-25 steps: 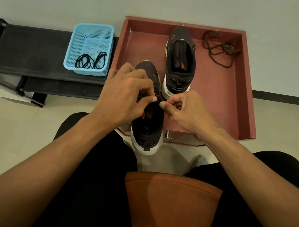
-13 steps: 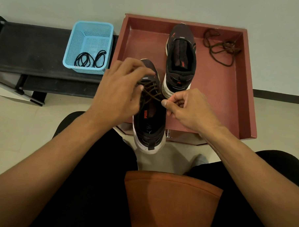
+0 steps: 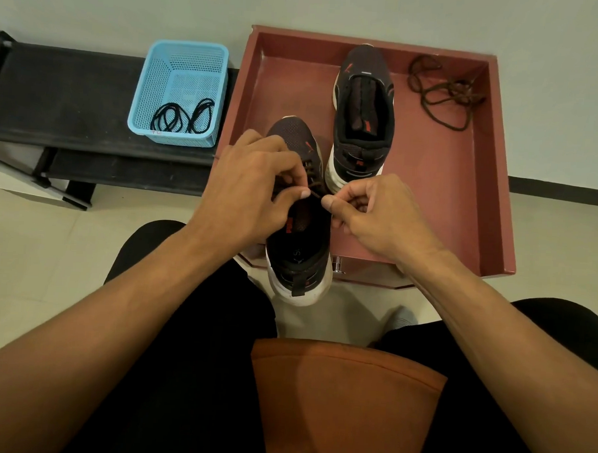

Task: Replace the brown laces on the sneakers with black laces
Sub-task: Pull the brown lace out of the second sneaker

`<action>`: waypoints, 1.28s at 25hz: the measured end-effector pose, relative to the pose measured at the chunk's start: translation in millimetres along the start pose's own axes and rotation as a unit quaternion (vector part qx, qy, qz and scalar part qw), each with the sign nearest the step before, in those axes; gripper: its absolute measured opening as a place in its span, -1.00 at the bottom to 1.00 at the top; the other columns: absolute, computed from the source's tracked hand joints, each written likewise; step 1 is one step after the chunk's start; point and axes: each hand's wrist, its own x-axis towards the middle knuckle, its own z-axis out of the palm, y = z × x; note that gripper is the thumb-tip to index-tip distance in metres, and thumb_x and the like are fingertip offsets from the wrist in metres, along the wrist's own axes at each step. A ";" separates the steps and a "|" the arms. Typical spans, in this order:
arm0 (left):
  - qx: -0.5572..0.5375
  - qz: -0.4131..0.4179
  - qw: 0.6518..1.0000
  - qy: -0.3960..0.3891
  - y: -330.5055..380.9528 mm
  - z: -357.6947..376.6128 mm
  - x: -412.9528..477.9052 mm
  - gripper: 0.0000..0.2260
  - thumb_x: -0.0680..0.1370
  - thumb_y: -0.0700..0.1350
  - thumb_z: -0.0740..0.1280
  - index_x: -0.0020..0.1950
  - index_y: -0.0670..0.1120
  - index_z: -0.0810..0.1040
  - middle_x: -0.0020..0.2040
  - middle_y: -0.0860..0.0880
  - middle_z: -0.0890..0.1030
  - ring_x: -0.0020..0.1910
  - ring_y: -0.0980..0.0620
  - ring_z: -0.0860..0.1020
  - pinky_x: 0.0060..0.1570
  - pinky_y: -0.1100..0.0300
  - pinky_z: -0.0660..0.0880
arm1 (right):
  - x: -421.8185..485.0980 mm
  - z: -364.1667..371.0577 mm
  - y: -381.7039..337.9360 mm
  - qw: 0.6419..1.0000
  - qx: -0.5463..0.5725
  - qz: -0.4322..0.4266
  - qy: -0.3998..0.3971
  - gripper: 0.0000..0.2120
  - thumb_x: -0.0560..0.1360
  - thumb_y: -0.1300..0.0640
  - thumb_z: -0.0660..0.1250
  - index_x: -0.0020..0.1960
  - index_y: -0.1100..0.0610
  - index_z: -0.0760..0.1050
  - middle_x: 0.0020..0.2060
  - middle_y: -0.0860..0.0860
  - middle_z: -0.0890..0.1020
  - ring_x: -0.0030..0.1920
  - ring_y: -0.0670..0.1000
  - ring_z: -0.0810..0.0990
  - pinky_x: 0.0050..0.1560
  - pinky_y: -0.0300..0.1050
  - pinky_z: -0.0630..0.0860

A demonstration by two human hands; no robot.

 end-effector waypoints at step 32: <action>-0.044 -0.153 0.983 -0.087 15.2 -4.6 -17.8 -0.77 0.52 0.16 0.49 -0.14 0.01 0.74 -0.36 0.11 0.66 -0.40 0.21 0.62 -0.30 0.27 0.58 | 7.2 6.1 -0.4 0.935 -0.247 -0.248 0.061 -0.76 0.50 -0.11 0.51 0.10 -0.03 0.73 0.01 -0.07 0.51 0.07 -0.05 0.50 -0.09 -0.05 0.60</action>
